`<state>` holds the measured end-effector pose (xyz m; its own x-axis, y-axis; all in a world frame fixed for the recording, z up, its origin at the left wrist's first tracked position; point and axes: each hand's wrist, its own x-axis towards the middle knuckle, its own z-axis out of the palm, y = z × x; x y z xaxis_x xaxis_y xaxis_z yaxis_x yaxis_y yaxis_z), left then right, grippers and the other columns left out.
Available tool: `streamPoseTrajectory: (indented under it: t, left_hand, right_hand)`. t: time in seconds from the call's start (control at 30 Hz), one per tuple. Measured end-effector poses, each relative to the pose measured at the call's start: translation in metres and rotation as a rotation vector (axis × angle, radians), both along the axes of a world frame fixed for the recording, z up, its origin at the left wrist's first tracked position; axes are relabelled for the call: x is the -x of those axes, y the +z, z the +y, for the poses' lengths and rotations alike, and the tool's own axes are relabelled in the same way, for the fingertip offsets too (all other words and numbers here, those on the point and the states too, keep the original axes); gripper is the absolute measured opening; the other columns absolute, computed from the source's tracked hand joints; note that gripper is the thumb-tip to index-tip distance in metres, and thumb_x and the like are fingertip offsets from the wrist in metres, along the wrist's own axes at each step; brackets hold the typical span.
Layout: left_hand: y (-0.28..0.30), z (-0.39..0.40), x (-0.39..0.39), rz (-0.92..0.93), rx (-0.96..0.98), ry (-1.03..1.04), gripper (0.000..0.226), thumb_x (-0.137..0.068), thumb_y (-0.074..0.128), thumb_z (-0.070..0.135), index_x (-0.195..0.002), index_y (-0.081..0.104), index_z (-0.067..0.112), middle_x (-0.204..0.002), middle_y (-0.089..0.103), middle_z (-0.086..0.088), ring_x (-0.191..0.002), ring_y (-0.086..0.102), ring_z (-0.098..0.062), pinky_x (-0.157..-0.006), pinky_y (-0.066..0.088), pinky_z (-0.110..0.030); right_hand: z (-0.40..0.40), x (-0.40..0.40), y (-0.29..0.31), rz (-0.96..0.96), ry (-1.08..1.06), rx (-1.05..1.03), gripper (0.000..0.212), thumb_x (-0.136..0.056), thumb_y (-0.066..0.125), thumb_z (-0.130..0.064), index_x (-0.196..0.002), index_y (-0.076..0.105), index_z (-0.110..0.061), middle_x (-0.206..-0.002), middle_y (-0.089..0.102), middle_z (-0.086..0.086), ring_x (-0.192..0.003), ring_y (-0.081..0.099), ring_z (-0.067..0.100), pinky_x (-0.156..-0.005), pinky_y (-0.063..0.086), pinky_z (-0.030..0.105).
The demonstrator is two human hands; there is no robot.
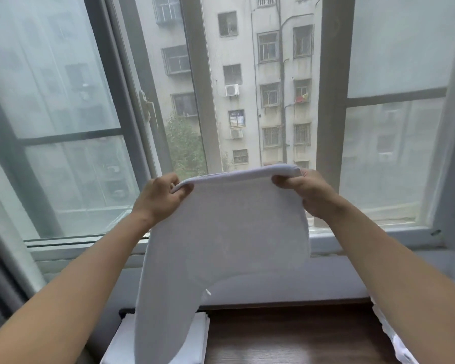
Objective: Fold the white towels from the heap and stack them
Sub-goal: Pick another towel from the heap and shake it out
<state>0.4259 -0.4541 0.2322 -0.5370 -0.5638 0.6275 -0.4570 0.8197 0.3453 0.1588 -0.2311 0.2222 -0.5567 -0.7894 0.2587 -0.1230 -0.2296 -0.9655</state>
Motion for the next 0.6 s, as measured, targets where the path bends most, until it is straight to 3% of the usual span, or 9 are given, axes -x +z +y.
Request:
streamPoseTrajectory:
  t: [0.13,0.23,0.37,0.43,0.5,0.6]
  left_hand:
    - [-0.013,0.013,0.009,0.001,-0.048,-0.006,0.046,-0.096,0.063,0.049,-0.074,0.052,0.010,-0.061,0.054,-0.003,-0.064,0.053,-0.031,-0.058,0.039,-0.038]
    - [-0.025,0.021,0.020,-0.053,-0.138,-0.031,0.040,-0.099,0.059,0.042,-0.074,0.048,0.013,-0.065,0.053,-0.002,-0.064,0.051,-0.027,-0.057,0.036,-0.036]
    - [-0.041,0.032,0.037,-0.270,-0.304,-0.094,0.023,-0.101,0.057,0.035,-0.090,0.056,0.015,-0.091,0.066,-0.007,-0.087,0.063,-0.027,-0.073,0.047,-0.036]
    - [-0.048,0.037,0.043,-0.339,-0.364,-0.145,0.020,-0.101,0.057,0.033,-0.101,0.061,0.014,-0.102,0.070,-0.007,-0.096,0.067,-0.025,-0.079,0.052,-0.037]
    - [-0.052,0.043,0.045,-0.370,-0.401,-0.183,0.025,-0.096,0.057,0.037,-0.104,0.064,0.014,-0.103,0.071,-0.006,-0.097,0.069,-0.025,-0.081,0.057,-0.041]
    - [-0.054,0.048,0.047,-0.358,-0.431,-0.221,0.034,-0.087,0.054,0.044,-0.096,0.066,0.014,-0.095,0.072,-0.004,-0.090,0.070,-0.025,-0.078,0.058,-0.043]
  right_hand:
    - [-0.002,-0.005,0.017,0.045,-0.056,0.094,0.019,-0.088,0.072,0.004,-0.087,0.078,-0.014,-0.080,0.076,0.003,-0.074,0.073,0.018,-0.070,0.062,0.035]
    - [-0.005,-0.009,0.027,0.090,-0.124,0.152,0.013,-0.091,0.071,-0.003,-0.085,0.077,-0.012,-0.080,0.070,0.005,-0.073,0.068,0.017,-0.072,0.056,0.034]
    - [-0.009,-0.019,0.039,0.150,-0.083,0.203,0.013,-0.098,0.068,-0.016,-0.093,0.078,-0.008,-0.087,0.070,0.008,-0.083,0.064,0.021,-0.082,0.055,0.042]
    - [-0.009,-0.025,0.044,0.259,-0.049,0.202,0.020,-0.101,0.063,-0.009,-0.091,0.078,-0.017,-0.084,0.071,0.000,-0.081,0.065,0.015,-0.080,0.056,0.035]
    - [-0.008,-0.030,0.049,0.376,-0.014,0.174,0.027,-0.102,0.058,-0.004,-0.091,0.077,-0.020,-0.082,0.071,-0.002,-0.078,0.066,0.012,-0.076,0.056,0.032]
    - [-0.006,-0.031,0.055,0.490,-0.009,0.143,0.021,-0.103,0.055,-0.006,-0.097,0.075,-0.011,-0.085,0.073,0.008,-0.077,0.068,0.013,-0.073,0.058,0.038]
